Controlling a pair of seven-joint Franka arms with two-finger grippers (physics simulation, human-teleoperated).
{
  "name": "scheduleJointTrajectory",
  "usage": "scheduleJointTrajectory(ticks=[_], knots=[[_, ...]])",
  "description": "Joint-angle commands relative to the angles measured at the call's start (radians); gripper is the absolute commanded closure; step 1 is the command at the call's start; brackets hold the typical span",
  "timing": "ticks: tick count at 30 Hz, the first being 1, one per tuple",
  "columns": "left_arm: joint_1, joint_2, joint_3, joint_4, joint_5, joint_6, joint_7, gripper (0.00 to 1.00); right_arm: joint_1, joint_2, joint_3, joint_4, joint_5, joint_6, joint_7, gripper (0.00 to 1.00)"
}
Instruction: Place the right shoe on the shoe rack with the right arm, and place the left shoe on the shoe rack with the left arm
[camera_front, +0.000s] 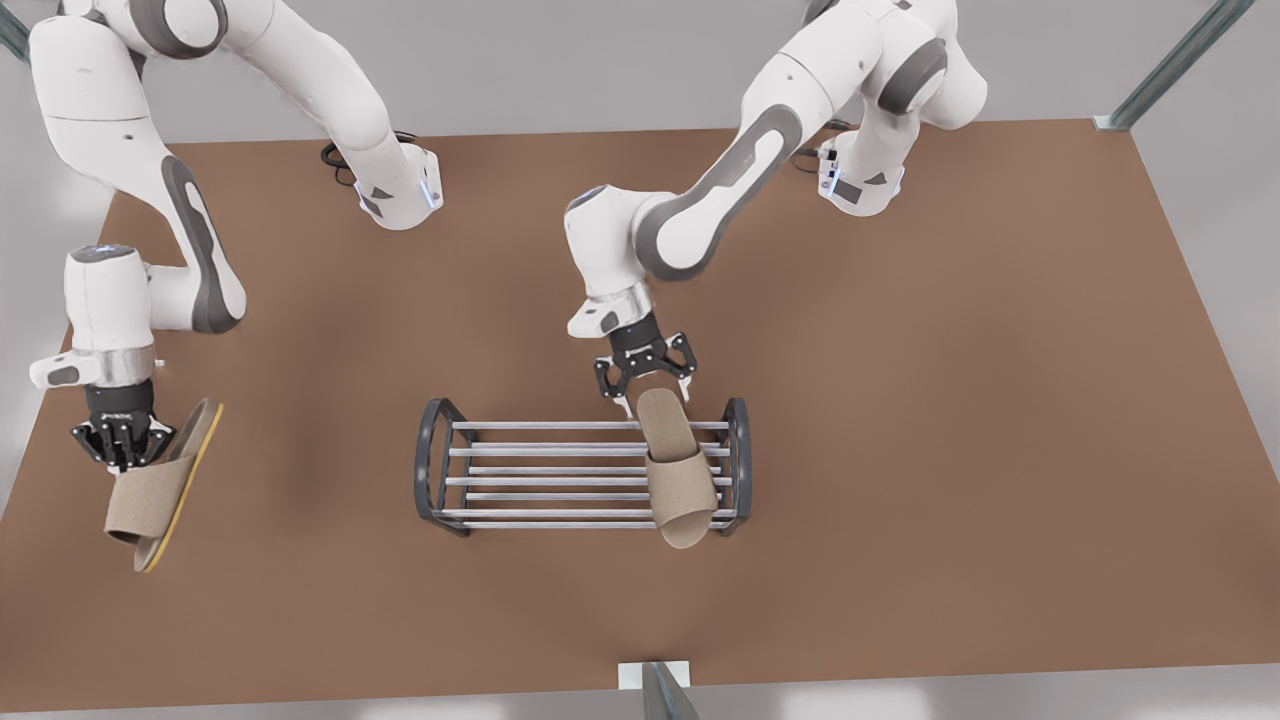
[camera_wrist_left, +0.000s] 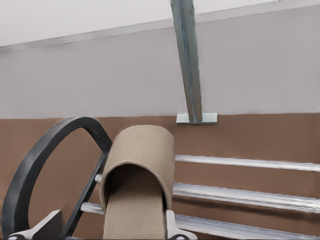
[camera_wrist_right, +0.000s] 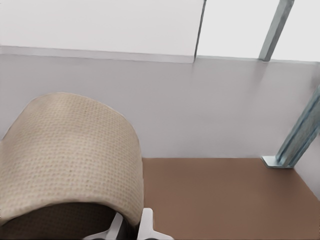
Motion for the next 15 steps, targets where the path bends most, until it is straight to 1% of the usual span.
scheduleJointTrajectory(ticks=[1, 2, 3, 4, 5, 6, 7, 8, 9, 11, 12, 13, 14, 15], knots=[[0.044, -0.059, -0.004, 0.083, -0.28, -0.226, 0.278, 0.0, -0.059, -0.053, 0.086, -0.01, 0.003, -0.255, 0.401, 0.79], [0.148, -0.127, -0.005, 0.101, -0.422, -0.273, 0.497, 0.0, -0.142, -0.051, 0.18, -0.01, 0.003, -0.298, 0.407, 0.79], [0.3, -0.196, -0.01, 0.084, -0.592, -0.304, 0.793, 0.0, -0.26, -0.053, 0.311, -0.01, 0.003, -0.36, 0.426, 0.79], [0.446, -0.217, -0.01, 0.091, -0.689, -0.393, 1.139, 0.0, -0.415, -0.045, 0.488, -0.01, 0.003, -0.449, 0.427, 0.79], [0.601, -0.22, -0.009, 0.087, -0.816, -0.434, 1.416, 0.0, -0.498, -0.045, 0.601, -0.008, 0.003, -0.528, 0.455, 0.79], [0.678, -0.216, -0.009, 0.072, -0.899, -0.48, 1.449, 0.0, -0.567, -0.039, 0.709, -0.001, 0.003, -0.614, 0.496, 0.79], [0.705, -0.226, -0.007, 0.031, -0.941, -0.47, 1.391, 0.0, -0.576, -0.036, 0.781, 0.035, 0.003, -0.726, 0.553, 0.79], [0.76, -0.326, -0.009, -0.137, -0.942, -0.309, 1.392, 0.0, -0.572, -0.01, 0.841, 0.079, 0.005, -0.823, 0.605, 0.79], [0.777, -0.374, -0.009, -0.255, -0.944, -0.203, 1.384, 0.0, -0.563, 0.001, 0.876, 0.108, 0.005, -0.877, 0.662, 0.79], [0.779, -0.372, -0.009, -0.248, -0.944, -0.246, 1.378, 0.0, -0.552, 0.004, 0.963, 0.16, 0.049, -0.97, 0.716, 0.79], [0.782, -0.372, -0.007, -0.248, -0.942, -0.241, 1.378, 0.0, -0.479, 0.004, 0.965, 0.208, 0.055, -1.038, 0.78, 0.79], [0.785, -0.371, -0.007, -0.248, -0.942, -0.233, 1.378, 0.0, -0.422, 0.004, 0.959, 0.219, 0.055, -1.047, 0.846, 0.79], [0.778, -0.357, -0.007, -0.248, -0.942, -0.233, 1.378, 0.0, -0.356, 0.013, 0.932, 0.231, 0.055, -1.042, 0.906, 0.79], [0.771, -0.349, -0.009, -0.248, -0.942, -0.235, 1.378, 0.0, -0.259, 0.016, 0.882, 0.271, 0.055, -1.082, 0.947, 0.79]])
